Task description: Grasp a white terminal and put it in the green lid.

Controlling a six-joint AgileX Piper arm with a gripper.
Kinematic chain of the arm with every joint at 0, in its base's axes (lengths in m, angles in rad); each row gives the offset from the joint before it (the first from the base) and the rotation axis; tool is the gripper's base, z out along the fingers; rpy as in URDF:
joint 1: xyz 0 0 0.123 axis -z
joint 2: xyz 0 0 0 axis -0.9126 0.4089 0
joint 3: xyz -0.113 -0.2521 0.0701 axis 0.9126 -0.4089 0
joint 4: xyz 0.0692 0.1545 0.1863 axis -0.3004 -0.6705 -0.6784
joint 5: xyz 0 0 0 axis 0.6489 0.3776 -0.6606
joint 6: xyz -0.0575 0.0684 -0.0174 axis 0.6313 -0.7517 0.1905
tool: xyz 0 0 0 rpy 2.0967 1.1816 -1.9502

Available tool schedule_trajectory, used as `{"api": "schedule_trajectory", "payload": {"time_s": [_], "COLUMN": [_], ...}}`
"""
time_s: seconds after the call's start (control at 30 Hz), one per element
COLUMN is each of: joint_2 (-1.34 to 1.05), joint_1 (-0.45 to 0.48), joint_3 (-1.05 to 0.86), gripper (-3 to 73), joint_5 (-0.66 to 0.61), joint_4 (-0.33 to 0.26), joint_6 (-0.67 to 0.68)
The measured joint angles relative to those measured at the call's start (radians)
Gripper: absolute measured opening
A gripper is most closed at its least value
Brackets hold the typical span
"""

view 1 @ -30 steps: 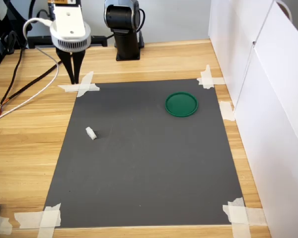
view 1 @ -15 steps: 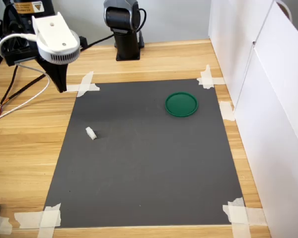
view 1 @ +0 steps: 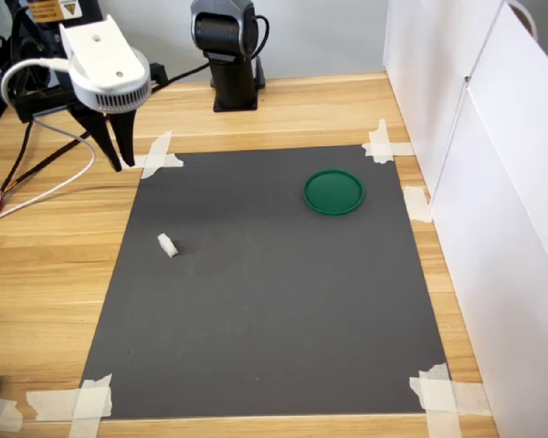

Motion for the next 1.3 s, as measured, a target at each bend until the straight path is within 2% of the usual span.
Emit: {"api": "schedule_trajectory", "payload": {"time_s": [0.2, 0.27, 0.33, 0.53, 0.8, 1.03, 1.3], "joint_2": [0.012, 0.012, 0.012, 0.017, 0.105, 0.165, 0.172], "joint_1": [0.000, 0.000, 0.000, 0.000, -0.002, -0.098, -0.134], "joint_3": [-0.056, -0.056, -0.056, -0.056, -0.008, 0.023, 0.024], "gripper": [55.1, 63.5, 68.2, 70.6, 70.8, 70.8, 68.7], "joint_5": [0.062, 0.076, 0.079, 0.005, -0.023, -0.032, -0.033], "joint_4": [0.025, 0.025, 0.024, 0.024, 0.028, 0.125, 0.145], "joint_6": [-0.006, -0.010, -0.011, -0.002, 0.006, -0.050, -0.081]}}
